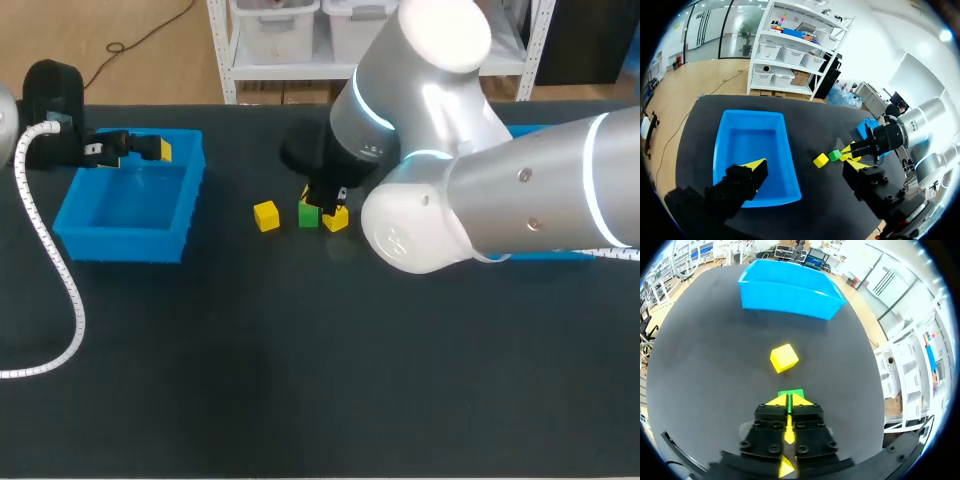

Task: Put the green cubes in the right bin and the yellow cubes in the left bin.

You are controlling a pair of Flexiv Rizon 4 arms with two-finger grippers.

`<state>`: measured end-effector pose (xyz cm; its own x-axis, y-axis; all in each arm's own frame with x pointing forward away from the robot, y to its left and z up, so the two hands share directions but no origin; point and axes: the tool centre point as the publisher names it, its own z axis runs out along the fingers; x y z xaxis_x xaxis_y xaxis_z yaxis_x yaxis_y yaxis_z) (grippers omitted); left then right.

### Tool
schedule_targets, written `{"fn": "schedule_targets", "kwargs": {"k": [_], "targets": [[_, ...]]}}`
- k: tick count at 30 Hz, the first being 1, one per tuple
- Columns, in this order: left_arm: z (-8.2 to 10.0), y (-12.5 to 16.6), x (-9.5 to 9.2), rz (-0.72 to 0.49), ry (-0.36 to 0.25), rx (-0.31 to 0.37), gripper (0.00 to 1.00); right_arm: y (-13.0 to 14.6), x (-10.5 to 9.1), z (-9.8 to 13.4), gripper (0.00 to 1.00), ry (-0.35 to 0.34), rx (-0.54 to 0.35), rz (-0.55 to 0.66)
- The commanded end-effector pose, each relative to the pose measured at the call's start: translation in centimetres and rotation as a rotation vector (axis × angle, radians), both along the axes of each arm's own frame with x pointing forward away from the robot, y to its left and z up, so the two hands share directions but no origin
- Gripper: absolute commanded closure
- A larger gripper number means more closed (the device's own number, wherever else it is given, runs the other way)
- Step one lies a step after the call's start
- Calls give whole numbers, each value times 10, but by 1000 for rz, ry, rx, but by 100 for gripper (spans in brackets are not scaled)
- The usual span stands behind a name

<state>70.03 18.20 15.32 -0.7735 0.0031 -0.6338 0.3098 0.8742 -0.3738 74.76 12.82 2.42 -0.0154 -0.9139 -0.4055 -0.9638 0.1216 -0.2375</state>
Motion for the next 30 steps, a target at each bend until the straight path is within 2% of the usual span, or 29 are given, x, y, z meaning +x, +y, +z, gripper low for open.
{"fn": "schedule_targets", "kwargs": {"k": [1, 10, 20, 28, 29, 30], "targets": [[-1, 0, 0, -1, -1, -2, 0, -1, -3, 2, 0, -8, 3, -5], [-1, 0, 0, -1, -1, -2, 0, -3, -3, 0, 0, -11, -2, -7], [-1, 0, 0, -1, -1, -2, 0, 5, 12, -28, 0, 32, -47, -33], [-1, 0, 0, -1, -1, -2, 0, 7, 19, -40, 0, 47, -56, -49], [-1, 0, 0, -1, -1, -2, 0, 7, 20, -41, 71, 46, -55, -54], [-1, 0, 0, -1, -1, -2, 0, 7, 20, -41, 100, 44, -53, -61]]}}
